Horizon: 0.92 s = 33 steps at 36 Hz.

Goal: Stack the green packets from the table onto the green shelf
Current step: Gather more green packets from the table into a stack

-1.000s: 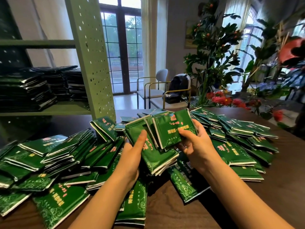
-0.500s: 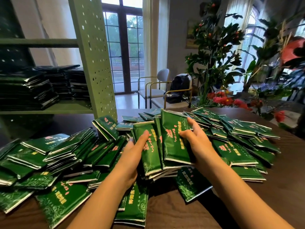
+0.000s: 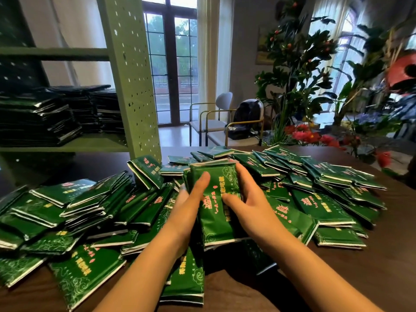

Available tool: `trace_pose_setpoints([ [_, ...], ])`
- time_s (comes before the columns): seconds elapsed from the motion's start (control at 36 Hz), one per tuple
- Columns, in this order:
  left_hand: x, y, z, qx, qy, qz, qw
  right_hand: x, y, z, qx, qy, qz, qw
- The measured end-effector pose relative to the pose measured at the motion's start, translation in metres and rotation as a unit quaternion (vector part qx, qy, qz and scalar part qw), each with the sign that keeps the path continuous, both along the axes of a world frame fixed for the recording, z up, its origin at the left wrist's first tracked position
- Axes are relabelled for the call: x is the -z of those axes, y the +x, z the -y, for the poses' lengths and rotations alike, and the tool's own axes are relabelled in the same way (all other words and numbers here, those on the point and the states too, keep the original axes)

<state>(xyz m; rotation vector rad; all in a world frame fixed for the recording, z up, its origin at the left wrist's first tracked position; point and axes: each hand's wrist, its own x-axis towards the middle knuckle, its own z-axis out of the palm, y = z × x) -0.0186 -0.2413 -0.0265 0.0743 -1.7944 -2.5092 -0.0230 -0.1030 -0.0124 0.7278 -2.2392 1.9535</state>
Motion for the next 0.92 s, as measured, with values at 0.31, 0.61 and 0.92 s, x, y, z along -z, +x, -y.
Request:
trace_pose_setpoints([
  [0.31,0.0,0.0,0.002,0.017,-0.015,0.006,1.0,-0.005,-0.01,-0.016,-0.043,0.092,-0.007,0.995],
  [0.61,-0.006,0.0,0.009,-0.031,0.046,0.06,0.997,-0.018,-0.038,-0.067,0.184,0.457,-0.071,0.867],
  [0.92,-0.001,-0.007,0.016,-0.073,0.069,0.064,0.993,-0.022,-0.021,-0.063,0.083,0.609,0.011,0.789],
])
